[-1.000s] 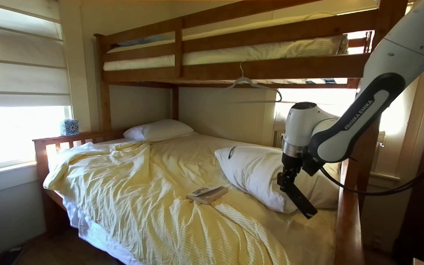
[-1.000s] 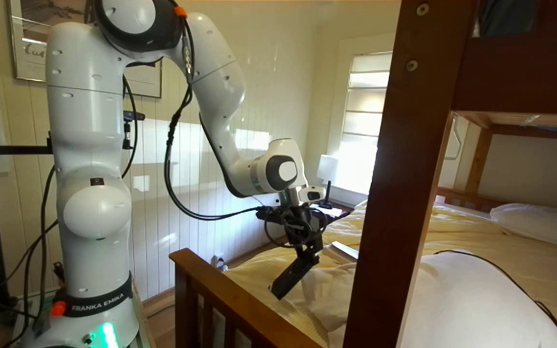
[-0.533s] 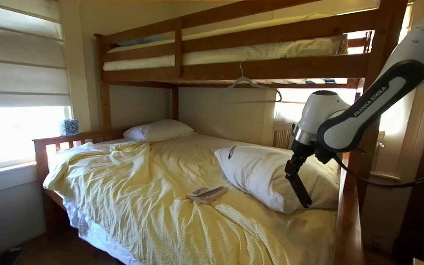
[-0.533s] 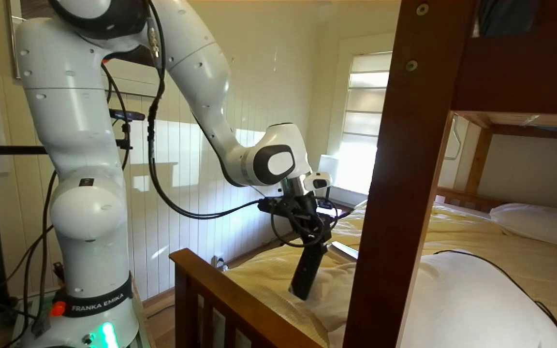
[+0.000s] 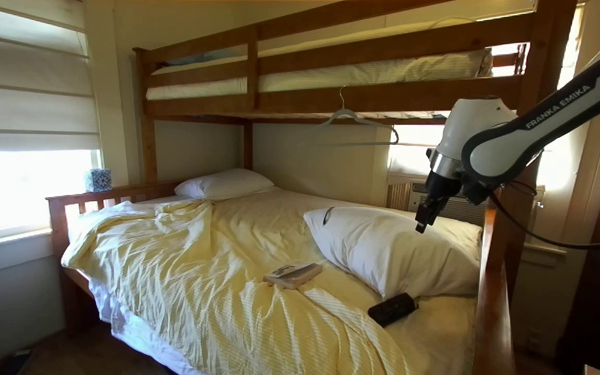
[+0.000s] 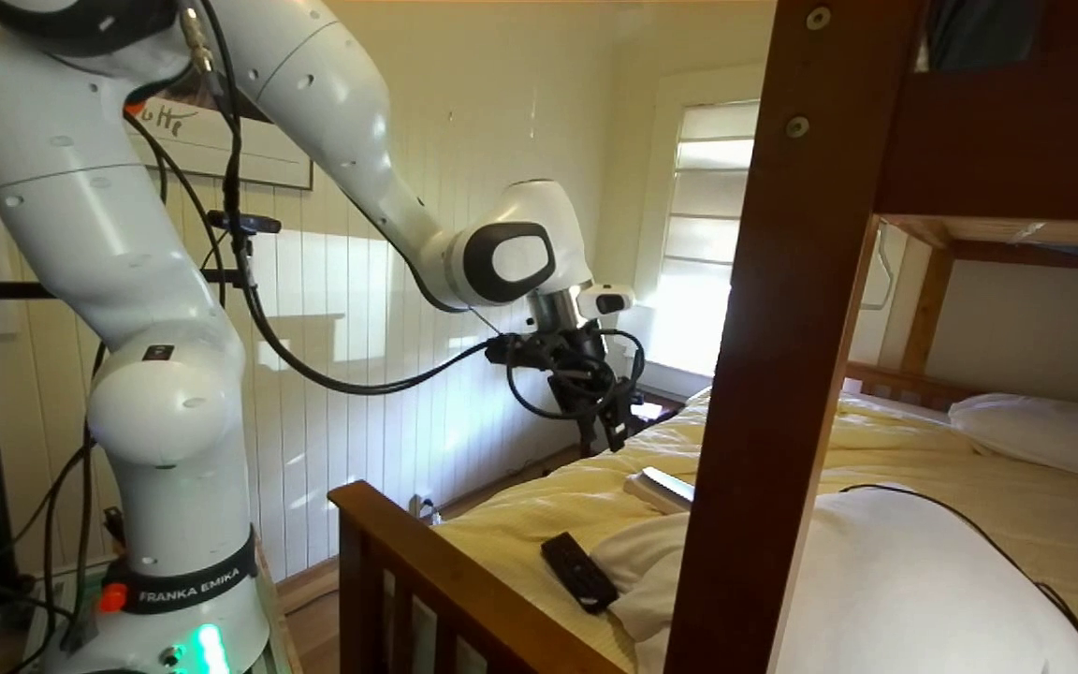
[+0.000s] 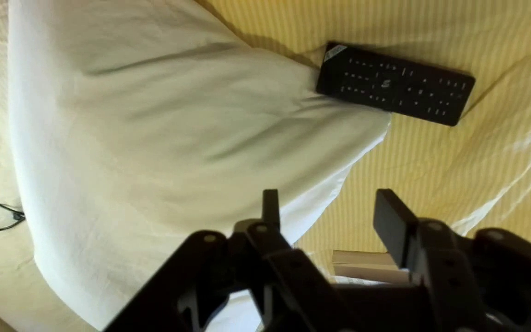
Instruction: Put the remote control on the footboard of the bed.
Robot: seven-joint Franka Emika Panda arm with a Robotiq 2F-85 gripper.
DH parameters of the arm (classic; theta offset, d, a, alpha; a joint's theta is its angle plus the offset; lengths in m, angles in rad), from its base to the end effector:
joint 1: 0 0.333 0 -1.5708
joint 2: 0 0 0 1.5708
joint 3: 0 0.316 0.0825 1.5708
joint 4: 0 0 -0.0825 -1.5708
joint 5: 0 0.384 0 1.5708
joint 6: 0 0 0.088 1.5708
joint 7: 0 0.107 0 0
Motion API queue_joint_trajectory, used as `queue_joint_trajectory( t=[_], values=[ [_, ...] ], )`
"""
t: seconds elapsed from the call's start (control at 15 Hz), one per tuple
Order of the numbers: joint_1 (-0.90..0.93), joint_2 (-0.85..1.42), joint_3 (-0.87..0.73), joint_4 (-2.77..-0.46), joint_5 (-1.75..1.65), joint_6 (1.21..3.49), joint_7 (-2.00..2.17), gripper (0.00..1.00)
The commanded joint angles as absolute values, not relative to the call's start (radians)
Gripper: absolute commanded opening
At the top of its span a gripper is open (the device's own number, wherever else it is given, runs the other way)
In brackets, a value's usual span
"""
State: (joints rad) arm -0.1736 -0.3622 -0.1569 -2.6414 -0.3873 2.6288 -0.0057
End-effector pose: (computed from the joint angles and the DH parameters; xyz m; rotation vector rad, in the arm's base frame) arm 0.4088 -0.1298 0.3975 2.8617 -0.0278 0.4526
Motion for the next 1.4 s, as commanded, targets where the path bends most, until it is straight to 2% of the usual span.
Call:
queue_joint_trajectory(
  t=[0.0,0.2,0.47,0.67,0.73,0.8,1.33],
  values=[
    [-0.207,-0.293,-0.108,-2.634,-0.409,2.651,-0.004,0.83],
    [-0.173,-0.141,-0.133,-2.595,-0.389,2.661,-0.153,1.0],
    [-0.138,0.107,-0.151,-2.495,-0.288,2.731,-0.403,1.0],
    [-0.155,0.267,-0.089,-2.379,-0.202,2.729,-0.589,1.0],
    [-0.154,0.284,-0.078,-2.342,-0.244,2.675,-0.595,1.0],
    [-0.16,0.203,-0.097,-2.441,-0.26,2.729,-0.524,1.0],
    [-0.115,0.328,-0.013,-2.32,-0.315,2.612,-0.713,1.0]
  ],
)
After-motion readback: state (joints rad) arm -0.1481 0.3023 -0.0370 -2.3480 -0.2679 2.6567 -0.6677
